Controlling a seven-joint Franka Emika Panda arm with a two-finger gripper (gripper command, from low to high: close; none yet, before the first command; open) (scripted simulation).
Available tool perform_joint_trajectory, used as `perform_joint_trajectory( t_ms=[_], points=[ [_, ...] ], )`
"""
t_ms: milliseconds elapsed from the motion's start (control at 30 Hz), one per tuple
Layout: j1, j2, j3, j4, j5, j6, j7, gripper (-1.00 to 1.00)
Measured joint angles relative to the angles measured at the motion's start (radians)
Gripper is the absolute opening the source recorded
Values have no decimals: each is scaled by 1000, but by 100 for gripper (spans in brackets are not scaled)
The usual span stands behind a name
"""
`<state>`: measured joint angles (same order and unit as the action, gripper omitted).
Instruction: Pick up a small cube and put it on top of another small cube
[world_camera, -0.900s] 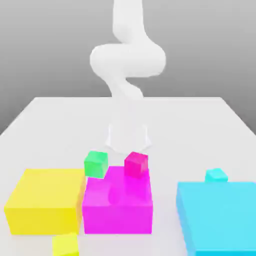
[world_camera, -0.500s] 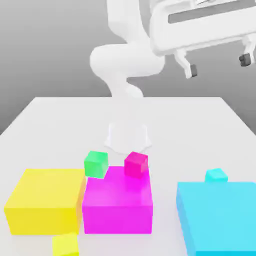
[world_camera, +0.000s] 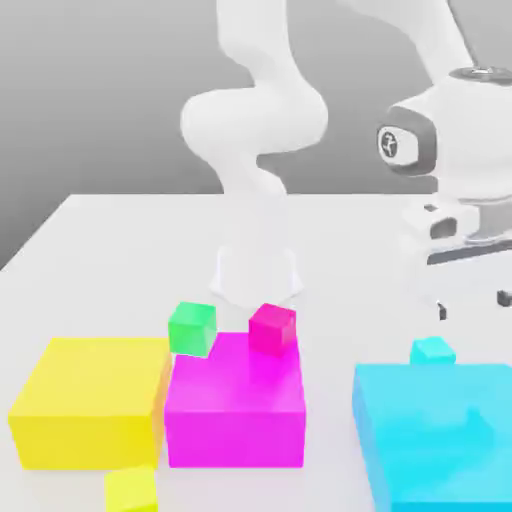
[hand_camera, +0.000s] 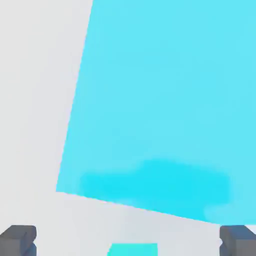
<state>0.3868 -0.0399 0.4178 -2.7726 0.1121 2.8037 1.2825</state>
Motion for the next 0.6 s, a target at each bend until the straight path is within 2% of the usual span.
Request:
perform_joint_trajectory(
  t_ms=[67,133,200,300,333,533,600],
  points=[
    [39,53,-1,-33,-109,36,115,0],
    [55,120,-46,-34,-236,83,218,0],
    [106,192,-125,-21,-353,134,306,0],
    [219,299,-263,3,-460,217,390,0],
    [249,328,-297,9,-476,241,405,-100],
    [266,342,-313,12,-482,255,411,-100],
    [237,308,-281,5,-463,227,393,-100]
  ],
)
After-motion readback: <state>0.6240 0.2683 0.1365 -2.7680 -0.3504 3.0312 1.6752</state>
